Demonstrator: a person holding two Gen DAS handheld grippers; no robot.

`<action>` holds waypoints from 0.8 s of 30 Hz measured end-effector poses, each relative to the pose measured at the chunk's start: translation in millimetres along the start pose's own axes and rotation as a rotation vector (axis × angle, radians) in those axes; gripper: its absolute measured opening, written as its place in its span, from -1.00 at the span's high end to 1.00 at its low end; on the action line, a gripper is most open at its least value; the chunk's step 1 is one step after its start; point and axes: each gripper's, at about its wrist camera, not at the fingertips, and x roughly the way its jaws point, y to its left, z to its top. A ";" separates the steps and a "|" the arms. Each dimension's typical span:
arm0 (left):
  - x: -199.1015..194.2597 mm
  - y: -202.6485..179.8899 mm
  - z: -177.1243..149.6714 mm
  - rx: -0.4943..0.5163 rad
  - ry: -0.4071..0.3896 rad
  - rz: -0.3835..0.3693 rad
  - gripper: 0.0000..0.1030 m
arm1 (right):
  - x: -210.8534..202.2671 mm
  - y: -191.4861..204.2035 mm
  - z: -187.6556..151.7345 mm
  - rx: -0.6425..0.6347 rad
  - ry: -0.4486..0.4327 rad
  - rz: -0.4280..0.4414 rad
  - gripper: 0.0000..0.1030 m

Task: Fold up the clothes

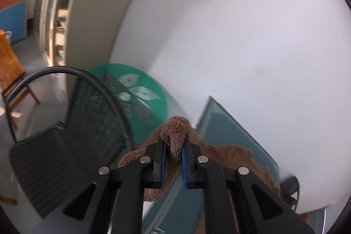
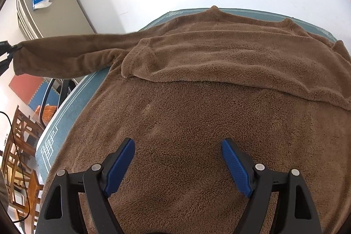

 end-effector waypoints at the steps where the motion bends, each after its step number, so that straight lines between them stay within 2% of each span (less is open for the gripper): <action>1: 1.8 -10.5 -3.5 0.019 0.001 -0.021 0.75 | -1.9 -1.9 -0.2 0.009 -0.007 0.005 -0.62; 6: 18.3 -80.0 -29.6 0.120 0.062 -0.168 0.75 | -11.2 -11.2 -1.0 0.055 -0.045 0.030 -0.62; 13: 64.8 -201.3 -74.2 0.259 0.180 -0.282 0.75 | -39.0 -34.5 -5.7 0.146 -0.115 0.059 -0.62; 21: 113.3 -340.7 -147.4 0.434 0.341 -0.438 0.75 | -84.5 -91.6 -20.4 0.278 -0.182 0.039 -0.62; 24: 131.5 -386.6 -175.6 0.493 0.404 -0.487 0.75 | -96.7 -111.3 -24.9 0.317 -0.208 0.000 -0.62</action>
